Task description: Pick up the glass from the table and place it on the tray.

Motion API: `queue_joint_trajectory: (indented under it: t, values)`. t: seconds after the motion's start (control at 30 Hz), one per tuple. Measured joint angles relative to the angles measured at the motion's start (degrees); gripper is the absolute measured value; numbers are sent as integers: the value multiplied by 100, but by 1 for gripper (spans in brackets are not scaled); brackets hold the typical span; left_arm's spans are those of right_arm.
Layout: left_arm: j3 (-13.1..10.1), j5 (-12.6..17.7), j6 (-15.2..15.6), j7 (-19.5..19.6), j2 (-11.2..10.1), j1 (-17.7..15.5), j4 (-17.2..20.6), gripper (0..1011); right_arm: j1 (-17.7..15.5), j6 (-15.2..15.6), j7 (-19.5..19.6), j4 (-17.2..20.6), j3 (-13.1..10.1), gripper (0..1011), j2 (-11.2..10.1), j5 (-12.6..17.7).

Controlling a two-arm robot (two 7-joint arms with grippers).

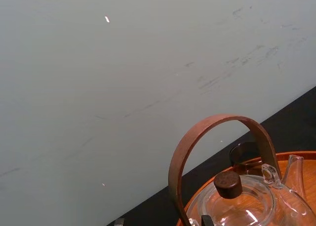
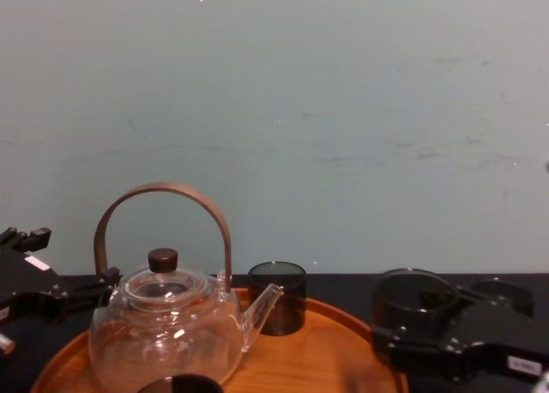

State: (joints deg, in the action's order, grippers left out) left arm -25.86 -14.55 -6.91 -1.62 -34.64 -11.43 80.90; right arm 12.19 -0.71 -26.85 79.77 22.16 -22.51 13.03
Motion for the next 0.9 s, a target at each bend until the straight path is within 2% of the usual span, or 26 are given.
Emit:
queue_joint_trajectory:
  t: [0.23, 0.57, 0.9]
  values:
    - [0, 0, 0, 0, 0, 0, 0, 1010, 236, 12, -116, -138, 244, 903, 119, -79]
    - [0, 0, 0, 0, 0, 0, 0, 1010, 608, -5, -274, -530, 583, 903, 353, -153]
    - [0, 0, 0, 0, 0, 0, 0, 1010, 814, -40, -368, -782, 815, 903, 530, -191]
